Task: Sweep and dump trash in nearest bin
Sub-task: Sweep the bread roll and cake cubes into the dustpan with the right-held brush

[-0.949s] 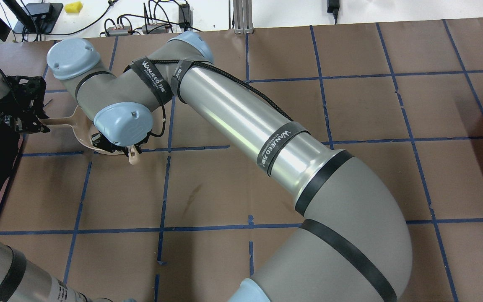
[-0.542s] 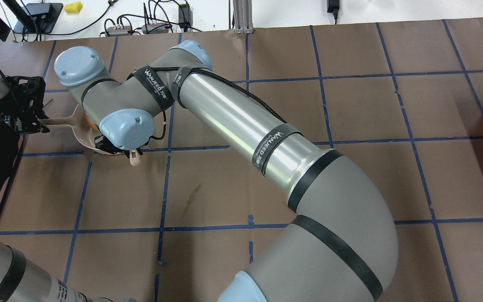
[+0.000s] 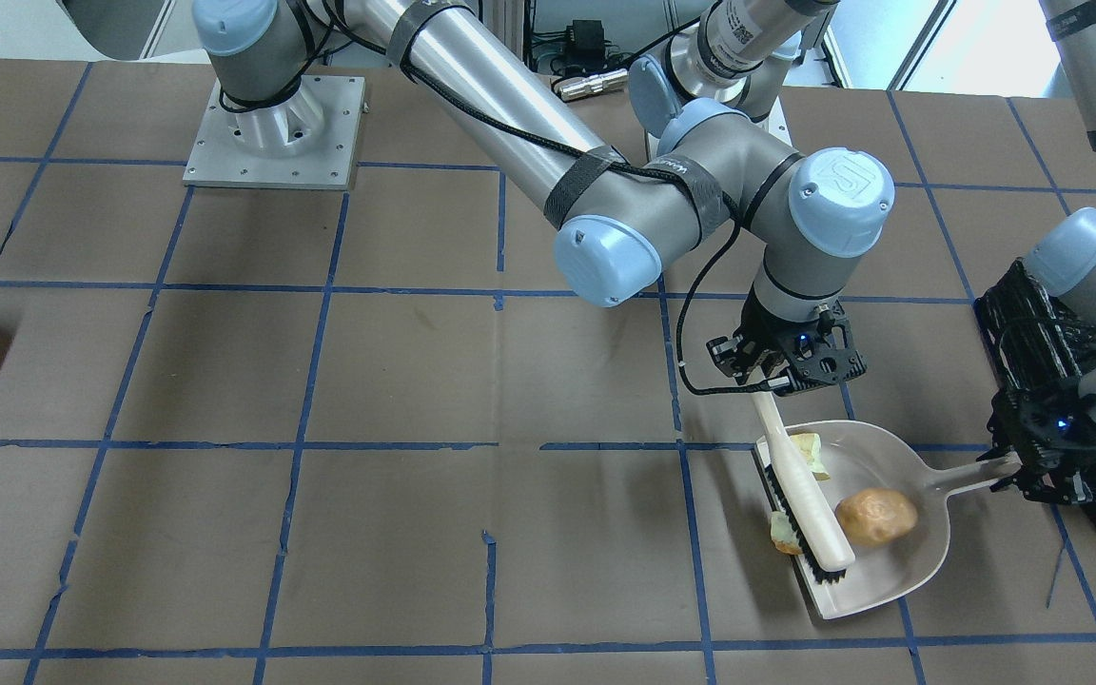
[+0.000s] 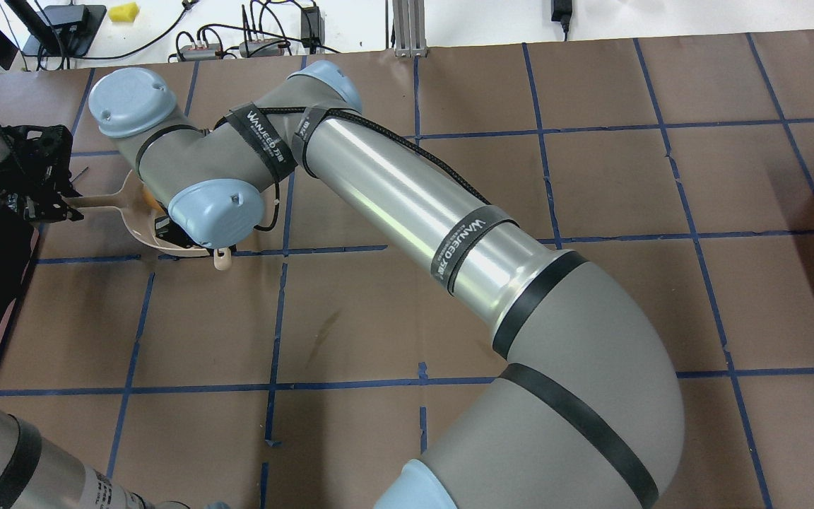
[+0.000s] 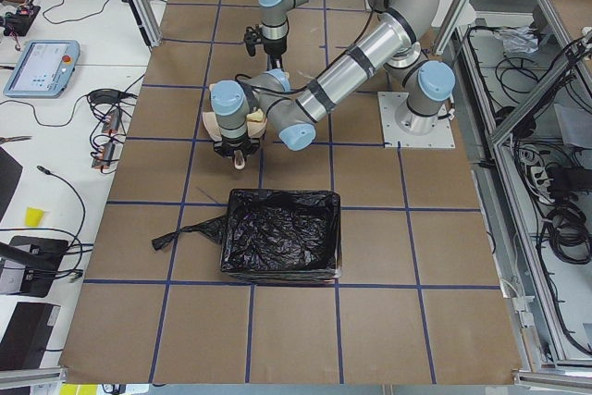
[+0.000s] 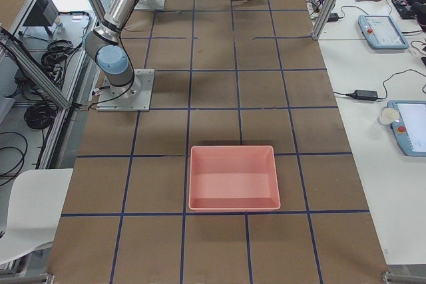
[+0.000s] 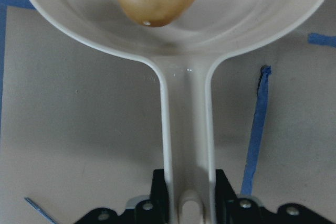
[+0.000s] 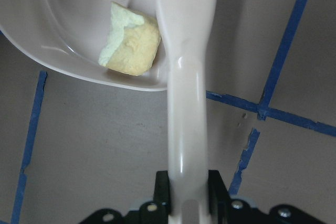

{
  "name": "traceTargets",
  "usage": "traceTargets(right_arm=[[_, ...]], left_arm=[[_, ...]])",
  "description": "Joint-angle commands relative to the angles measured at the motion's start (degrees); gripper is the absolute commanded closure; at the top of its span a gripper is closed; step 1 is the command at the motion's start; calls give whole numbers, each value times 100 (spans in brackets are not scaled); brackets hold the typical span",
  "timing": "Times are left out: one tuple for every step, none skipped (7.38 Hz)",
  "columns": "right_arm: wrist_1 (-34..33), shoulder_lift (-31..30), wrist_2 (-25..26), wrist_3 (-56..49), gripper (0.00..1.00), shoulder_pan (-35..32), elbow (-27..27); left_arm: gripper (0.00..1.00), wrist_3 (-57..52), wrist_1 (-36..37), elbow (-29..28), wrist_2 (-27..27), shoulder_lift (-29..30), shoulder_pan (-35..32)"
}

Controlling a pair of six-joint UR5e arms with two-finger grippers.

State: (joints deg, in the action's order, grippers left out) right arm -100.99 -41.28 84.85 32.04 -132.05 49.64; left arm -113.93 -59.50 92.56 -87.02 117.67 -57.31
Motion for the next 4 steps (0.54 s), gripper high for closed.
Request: traceTargets(right_arm=[[595,-291,14,172,100,178,46],[694,-311,-4,180,100,232,107],[686,-311,31,389,100,224,299],[764,-528,57,452,100,258,545]], left_arm=[[98,-7,-61,17,159,1,79],[98,2,-79,17,176,10,79],[98,-7,-253,-27,359,-7,97],[98,-68,-324,-97,605,-16,210]])
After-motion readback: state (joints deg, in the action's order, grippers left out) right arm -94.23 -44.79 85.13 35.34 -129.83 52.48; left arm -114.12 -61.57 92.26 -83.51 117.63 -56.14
